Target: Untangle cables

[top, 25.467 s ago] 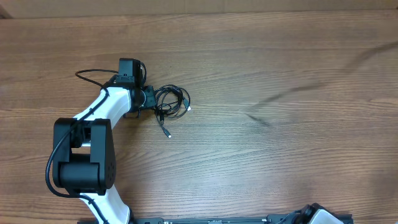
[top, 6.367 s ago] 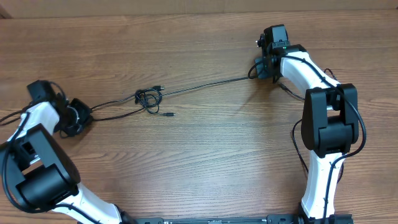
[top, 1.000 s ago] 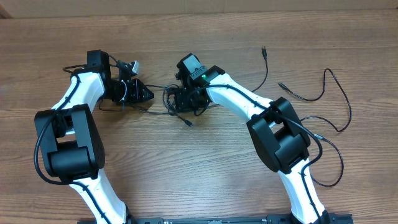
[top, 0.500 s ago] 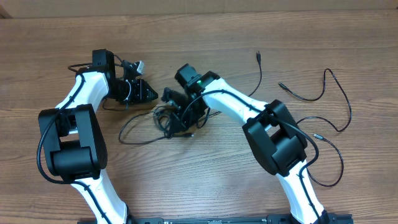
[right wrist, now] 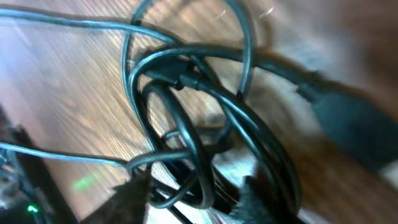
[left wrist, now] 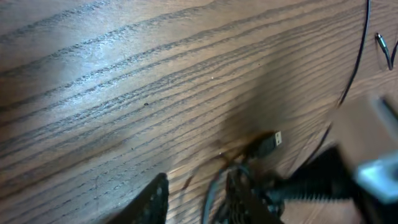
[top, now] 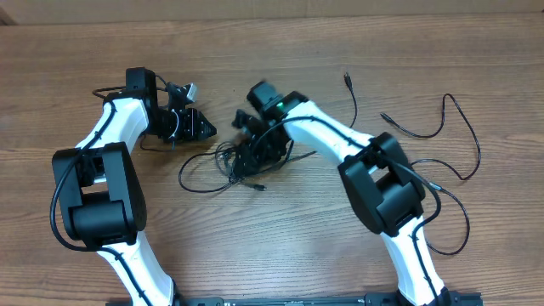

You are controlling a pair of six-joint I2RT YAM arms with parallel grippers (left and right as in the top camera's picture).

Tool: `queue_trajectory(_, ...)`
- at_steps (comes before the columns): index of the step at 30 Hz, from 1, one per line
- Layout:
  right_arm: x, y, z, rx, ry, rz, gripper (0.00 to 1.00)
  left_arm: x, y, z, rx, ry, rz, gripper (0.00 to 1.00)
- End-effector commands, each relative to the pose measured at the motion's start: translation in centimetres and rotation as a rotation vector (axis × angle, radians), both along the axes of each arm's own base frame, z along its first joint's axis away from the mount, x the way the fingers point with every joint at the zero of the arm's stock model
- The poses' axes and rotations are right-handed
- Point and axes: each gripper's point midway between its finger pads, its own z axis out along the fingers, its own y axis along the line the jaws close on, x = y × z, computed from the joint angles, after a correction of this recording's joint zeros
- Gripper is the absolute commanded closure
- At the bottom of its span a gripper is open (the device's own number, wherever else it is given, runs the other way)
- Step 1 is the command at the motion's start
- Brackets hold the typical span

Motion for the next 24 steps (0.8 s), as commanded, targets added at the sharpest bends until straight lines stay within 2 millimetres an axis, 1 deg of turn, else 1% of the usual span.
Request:
queue_trajectory(1, 1.4, 0.4, 0.9, 0.046, 0.035, -0.076, 0.43, 0.3, -0.9, 0.5, -0.034, -0.016, -0.026, 0.65)
queue_trajectory(3, 2.5, 0.4, 1.1, 0.051, 0.047, -0.142, 0.43, 0.0, -1.2, 0.6, -0.042, -0.018, -0.049, 0.65)
queue_trajectory(6, 3.2, 0.6, 1.2, 0.051, 0.072, -0.216, 0.43, -0.5, -1.7, 0.6, -0.048, -0.008, -0.074, 0.77)
queue_trajectory(8, 3.4, 0.7, 1.2, 0.052, 0.079, -0.237, 0.43, -1.1, -2.1, 0.6, -0.044, -0.003, -0.105, 0.87)
queue_trajectory(10, 3.5, 0.6, 1.1, 0.045, 0.075, -0.240, 0.43, -1.4, -2.4, 0.6, -0.043, 0.002, -0.122, 0.91)
queue_trajectory(11, 3.6, 0.4, 0.9, 0.027, 0.068, -0.245, 0.43, -1.6, -2.6, 0.5, -0.036, 0.006, -0.136, 0.91)
queue_trajectory(13, 3.5, 0.3, 0.9, 0.024, 0.070, -0.245, 0.42, -1.9, -2.4, 0.0, 0.002, 0.024, -0.139, 0.89)
queue_trajectory(17, 3.5, 0.3, 0.9, 0.024, 0.070, -0.245, 0.42, -2.3, -1.6, -1.3, 0.117, 0.103, -0.071, 0.89)
queue_trajectory(21, 3.7, 0.1, 0.9, 0.025, 0.070, -0.251, 0.43, -2.3, -2.4, -1.4, 0.122, 0.113, -0.073, 0.89)
queue_trajectory(24, 3.9, -0.1, 1.0, 0.028, 0.071, -0.255, 0.44, -2.4, -3.2, -1.9, 0.123, 0.119, -0.090, 0.88)
